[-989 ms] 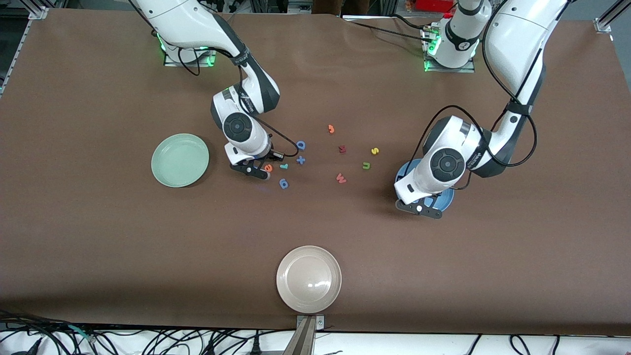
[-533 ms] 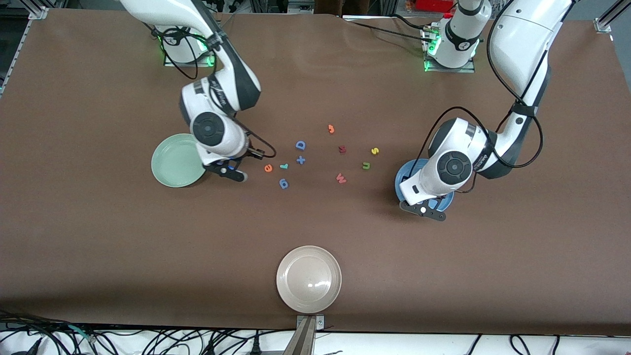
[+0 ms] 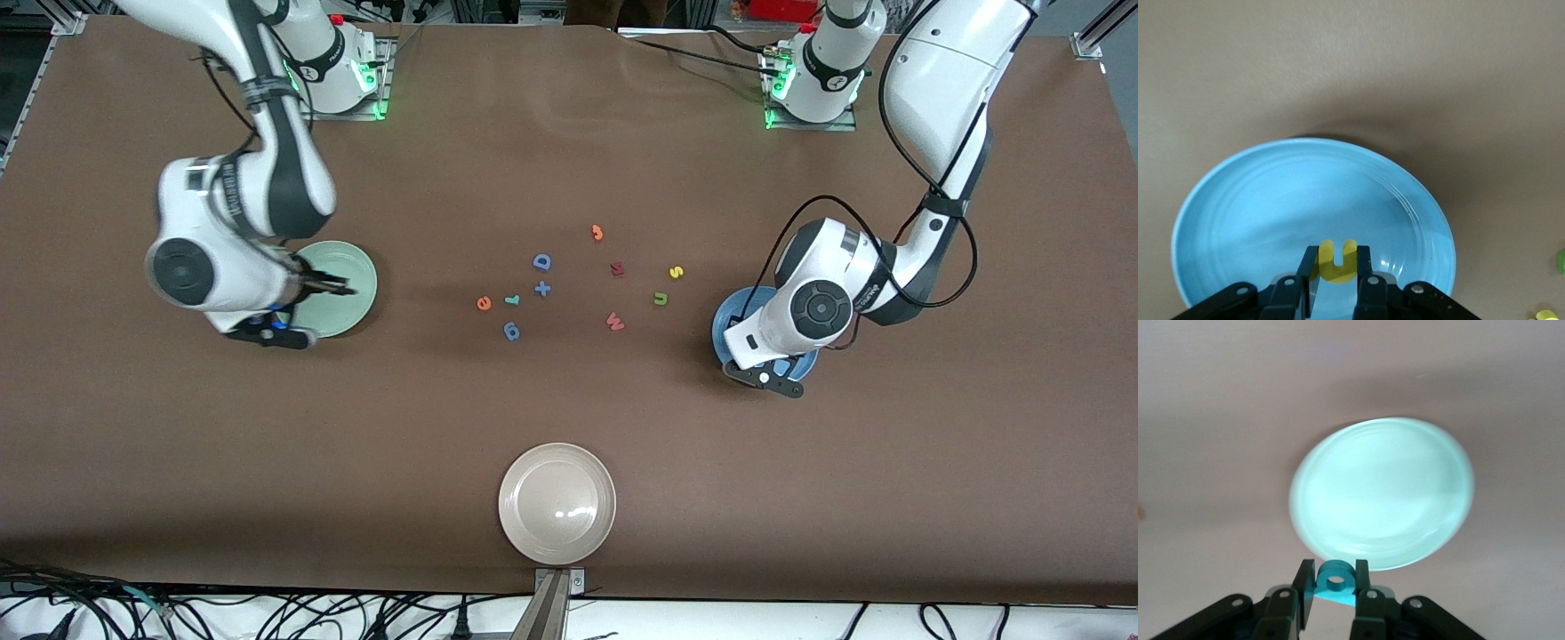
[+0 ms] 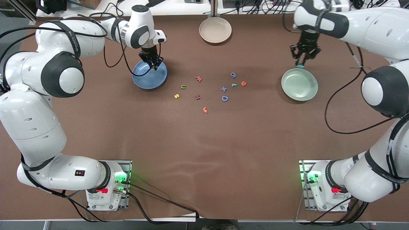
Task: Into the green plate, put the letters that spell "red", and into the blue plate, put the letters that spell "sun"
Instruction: 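Open the left gripper and the right gripper to release both letters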
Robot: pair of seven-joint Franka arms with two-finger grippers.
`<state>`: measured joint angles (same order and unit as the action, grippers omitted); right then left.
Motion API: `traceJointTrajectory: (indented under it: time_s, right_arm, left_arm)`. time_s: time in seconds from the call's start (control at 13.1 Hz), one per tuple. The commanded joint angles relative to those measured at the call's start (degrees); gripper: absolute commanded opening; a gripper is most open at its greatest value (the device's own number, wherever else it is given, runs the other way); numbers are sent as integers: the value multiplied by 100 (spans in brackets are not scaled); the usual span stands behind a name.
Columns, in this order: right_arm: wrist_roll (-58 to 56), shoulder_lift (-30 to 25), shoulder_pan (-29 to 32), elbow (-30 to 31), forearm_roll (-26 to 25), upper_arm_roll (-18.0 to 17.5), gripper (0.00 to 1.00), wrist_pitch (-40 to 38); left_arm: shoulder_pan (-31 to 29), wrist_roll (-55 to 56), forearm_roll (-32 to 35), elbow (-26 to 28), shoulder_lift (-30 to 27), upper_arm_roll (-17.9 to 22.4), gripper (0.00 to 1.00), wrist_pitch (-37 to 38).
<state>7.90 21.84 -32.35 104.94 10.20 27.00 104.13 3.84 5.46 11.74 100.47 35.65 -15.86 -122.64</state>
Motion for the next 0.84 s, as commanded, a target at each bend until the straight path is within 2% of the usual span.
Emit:
traceJointTrajectory:
  time_s: [0.0, 0.08, 0.15, 0.3, 0.46, 0.53, 0.61, 0.76]
  right_arm:
    - [-666, 188, 289, 280, 96, 87, 8, 220]
    - [-824, 337, 334, 455, 131, 87, 8, 622]
    - [-939, 530, 334, 544, 349, 78, 8, 931]
    - [-1176, 804, 325, 598, 806, 69, 7, 1039]
    - [-1177, 910, 299, 598, 1062, 51, 7, 1039]
    - [-1177, 954, 299, 598, 1080, 34, 6, 1039]
    - [-1186, 980, 299, 607, 1080, 34, 0, 1039]
    - [-1186, 1033, 308, 607, 1080, 34, 0, 1039]
  left_arm:
    - [-50, -62, 224, -2, 109, -40, 37, -76]
    - [-50, -62, 215, -2, 109, -40, 99, -76]
    - [-58, -62, 215, -10, 91, -48, 100, -67]
    - [-67, -45, 206, -37, -49, -48, 100, 12]
    - [-59, 34, 162, -28, -329, -57, 100, 509]
    - [-32, 52, 136, -54, -479, -57, 100, 844]
    - [-32, 104, 136, -54, -620, -57, 100, 1065]
    - [-58, 166, 118, -11, -857, -57, 100, 1277]
